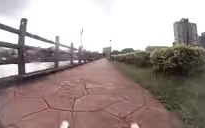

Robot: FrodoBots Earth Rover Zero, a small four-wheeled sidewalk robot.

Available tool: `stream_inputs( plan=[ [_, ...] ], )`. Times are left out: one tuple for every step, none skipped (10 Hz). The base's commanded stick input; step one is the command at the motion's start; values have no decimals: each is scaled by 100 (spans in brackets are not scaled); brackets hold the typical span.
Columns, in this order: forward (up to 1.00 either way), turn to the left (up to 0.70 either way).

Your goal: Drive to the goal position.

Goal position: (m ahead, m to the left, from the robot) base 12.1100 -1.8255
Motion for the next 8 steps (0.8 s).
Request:
stream_inputs(
  plan=[
    [70, 22],
    [70, 0],
    [70, 0],
    [70, 0],
    [70, 0],
    [70, 0],
    [70, 0],
    [70, 0]
  ],
)
